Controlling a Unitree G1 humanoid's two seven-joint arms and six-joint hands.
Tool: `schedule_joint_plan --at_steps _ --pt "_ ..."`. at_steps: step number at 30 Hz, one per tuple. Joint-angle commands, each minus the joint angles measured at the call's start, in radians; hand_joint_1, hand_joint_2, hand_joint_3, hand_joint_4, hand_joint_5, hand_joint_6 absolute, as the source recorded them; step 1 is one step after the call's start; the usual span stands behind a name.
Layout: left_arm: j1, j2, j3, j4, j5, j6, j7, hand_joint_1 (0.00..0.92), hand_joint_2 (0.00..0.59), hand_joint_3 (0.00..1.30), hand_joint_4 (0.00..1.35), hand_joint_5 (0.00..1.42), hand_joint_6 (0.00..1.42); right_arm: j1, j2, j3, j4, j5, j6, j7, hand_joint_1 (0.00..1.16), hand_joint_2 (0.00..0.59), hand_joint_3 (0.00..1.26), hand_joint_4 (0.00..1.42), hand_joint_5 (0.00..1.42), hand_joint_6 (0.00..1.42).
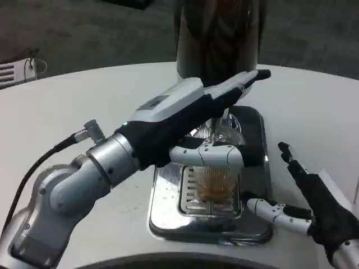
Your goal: Grasp the cup under the faucet to collect the drink, then remove the cup.
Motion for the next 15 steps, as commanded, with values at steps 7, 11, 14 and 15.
schedule_joint_plan --at_steps 7,11,14,15 --pt "0.021 0.025 -0.028 -0.017 0.037 0.024 -0.051 0.0 0.0 0.04 0.0 0.04 0.04 -0.045 -0.004 0.017 0.055 0.034 0.008 -0.029 0.71 0.261 0.0 0.0 0.0 0.0" --pt "0.021 0.031 -0.027 -0.034 0.041 0.029 -0.053 0.0 0.0 0.04 0.0 0.04 0.04 -0.053 -0.007 0.021 0.068 0.044 0.007 -0.031 0.71 0.261 0.0 0.0 0.0 0.0" --pt "0.025 0.035 -0.025 -0.053 0.042 0.029 -0.052 0.0 0.0 0.04 0.0 0.04 0.04 -0.062 -0.009 0.023 0.078 0.054 0.006 -0.035 0.7 0.264 0.0 0.0 0.0 0.0" --pt "0.027 0.037 -0.023 -0.063 0.043 0.029 -0.051 0.0 0.0 0.04 0.0 0.04 0.04 -0.065 -0.009 0.023 0.081 0.057 0.006 -0.036 0.7 0.265 0.0 0.0 0.0 0.0"
